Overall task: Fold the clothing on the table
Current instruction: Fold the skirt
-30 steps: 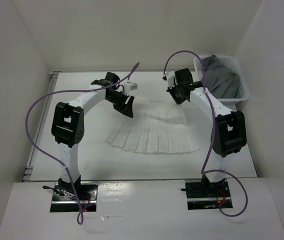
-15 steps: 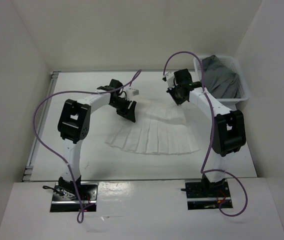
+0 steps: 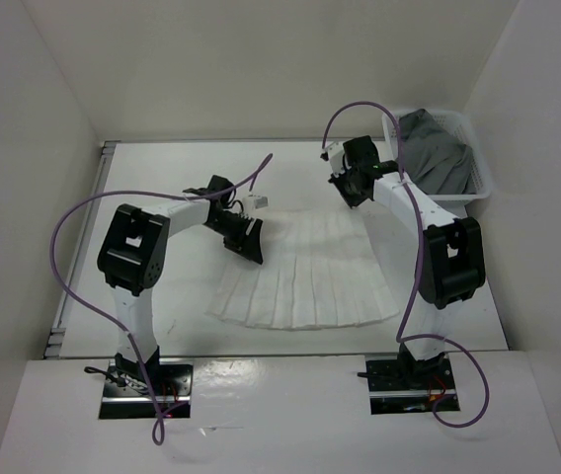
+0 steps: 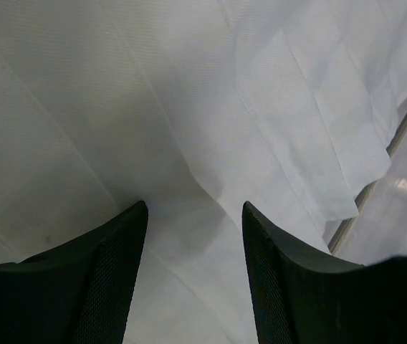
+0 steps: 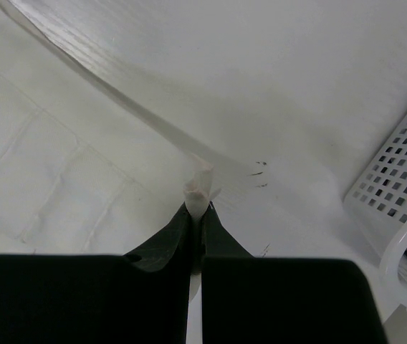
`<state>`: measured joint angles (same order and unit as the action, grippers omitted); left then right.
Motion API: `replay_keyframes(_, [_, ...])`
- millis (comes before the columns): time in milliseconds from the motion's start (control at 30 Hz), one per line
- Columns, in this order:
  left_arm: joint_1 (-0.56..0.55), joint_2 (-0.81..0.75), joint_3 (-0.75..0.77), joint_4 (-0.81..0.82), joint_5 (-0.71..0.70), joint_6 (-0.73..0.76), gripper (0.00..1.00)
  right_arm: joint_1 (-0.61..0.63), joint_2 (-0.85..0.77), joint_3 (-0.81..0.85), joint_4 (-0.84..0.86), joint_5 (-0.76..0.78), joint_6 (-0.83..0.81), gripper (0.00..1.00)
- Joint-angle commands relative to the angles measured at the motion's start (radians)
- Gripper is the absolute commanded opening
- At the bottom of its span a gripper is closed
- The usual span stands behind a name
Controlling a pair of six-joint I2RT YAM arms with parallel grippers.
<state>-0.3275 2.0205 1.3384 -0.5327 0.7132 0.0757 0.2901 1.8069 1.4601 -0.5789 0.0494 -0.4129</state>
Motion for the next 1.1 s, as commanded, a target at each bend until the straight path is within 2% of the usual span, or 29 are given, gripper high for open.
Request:
replay_keyframes(0, [-0.01,-0.028,-0.047,-0.065,0.041,0.058,0.63,0.007,0.006,0.043,-0.006,0.023,0.005,0.0])
replay_keyframes(100, [-0.021,-0.039,-0.036,-0.107,0.109,0.094,0.63,0.007,0.006,0.043,-0.006,0.032,0.005,0.0])
replay_keyframes(300, [-0.001,-0.016,0.157,-0.231,0.199,0.164,0.63,0.017,0.006,0.043,-0.015,0.032,0.005,0.0])
replay_keyframes(533, [0.09,0.093,0.404,-0.222,0.19,0.141,0.72,0.017,-0.015,0.034,-0.024,0.044,0.005,0.0])
replay_keyframes(633, [0.13,0.187,0.479,-0.182,0.18,0.104,0.75,0.017,-0.026,0.014,-0.024,0.056,0.005,0.0])
replay_keyframes(733, [0.14,0.248,0.502,-0.139,0.18,0.067,0.78,0.017,-0.047,0.002,-0.024,0.067,0.005,0.0])
replay_keyframes(900, [0.14,0.358,0.59,-0.128,0.18,0.067,0.78,0.017,-0.057,-0.029,-0.024,0.067,0.005,0.0])
replay_keyframes(1067, [0.14,0.402,0.653,-0.128,0.16,0.058,0.78,0.017,-0.078,-0.047,-0.024,0.076,0.005,0.0])
